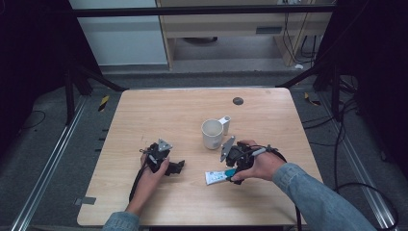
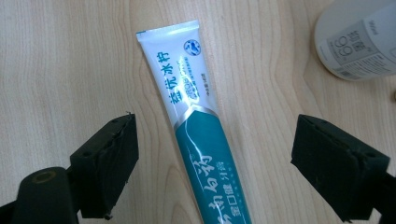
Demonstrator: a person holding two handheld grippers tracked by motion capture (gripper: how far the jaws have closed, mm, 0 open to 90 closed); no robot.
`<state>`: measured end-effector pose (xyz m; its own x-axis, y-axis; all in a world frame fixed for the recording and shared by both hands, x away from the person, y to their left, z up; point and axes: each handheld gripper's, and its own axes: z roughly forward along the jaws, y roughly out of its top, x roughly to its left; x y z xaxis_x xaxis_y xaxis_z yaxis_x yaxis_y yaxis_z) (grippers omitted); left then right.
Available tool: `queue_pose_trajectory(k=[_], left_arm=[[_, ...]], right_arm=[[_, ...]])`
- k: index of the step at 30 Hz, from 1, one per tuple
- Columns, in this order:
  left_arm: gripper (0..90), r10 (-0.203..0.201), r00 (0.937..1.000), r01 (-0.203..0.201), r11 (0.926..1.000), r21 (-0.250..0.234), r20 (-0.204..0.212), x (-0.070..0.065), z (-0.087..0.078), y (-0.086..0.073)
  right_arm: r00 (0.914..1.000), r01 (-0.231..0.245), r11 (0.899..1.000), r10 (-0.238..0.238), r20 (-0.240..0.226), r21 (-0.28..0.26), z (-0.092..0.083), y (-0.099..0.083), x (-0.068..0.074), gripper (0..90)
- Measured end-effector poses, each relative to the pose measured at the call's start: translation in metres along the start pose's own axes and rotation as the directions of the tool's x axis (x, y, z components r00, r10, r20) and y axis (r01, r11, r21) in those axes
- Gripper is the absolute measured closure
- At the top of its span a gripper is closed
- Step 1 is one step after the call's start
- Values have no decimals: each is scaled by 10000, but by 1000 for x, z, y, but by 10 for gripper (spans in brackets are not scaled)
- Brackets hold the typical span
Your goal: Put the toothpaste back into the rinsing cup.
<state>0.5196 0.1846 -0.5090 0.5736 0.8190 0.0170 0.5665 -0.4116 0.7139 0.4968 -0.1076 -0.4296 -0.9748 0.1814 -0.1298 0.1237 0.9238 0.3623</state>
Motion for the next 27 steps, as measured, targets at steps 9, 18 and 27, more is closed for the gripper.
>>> queue_pose_trajectory(k=[9, 18, 27], left_arm=[[0, -3, 10000, 3, 10000, -2, 2, 0, 0, 0], [0, 33, 10000, -33, 10000, 33, 0, 0, 0, 0], [0, 35, 10000, -35, 10000, 33, -2, 0, 0, 0]], right_arm=[[9992, 335, 9994, -332, -212, 106, 12, 5, 3, 186], [9975, 590, 9982, -586, -401, 96, 20, 9, 8, 208], [9948, 787, 9968, -776, -665, 140, 28, 13, 9, 254]])
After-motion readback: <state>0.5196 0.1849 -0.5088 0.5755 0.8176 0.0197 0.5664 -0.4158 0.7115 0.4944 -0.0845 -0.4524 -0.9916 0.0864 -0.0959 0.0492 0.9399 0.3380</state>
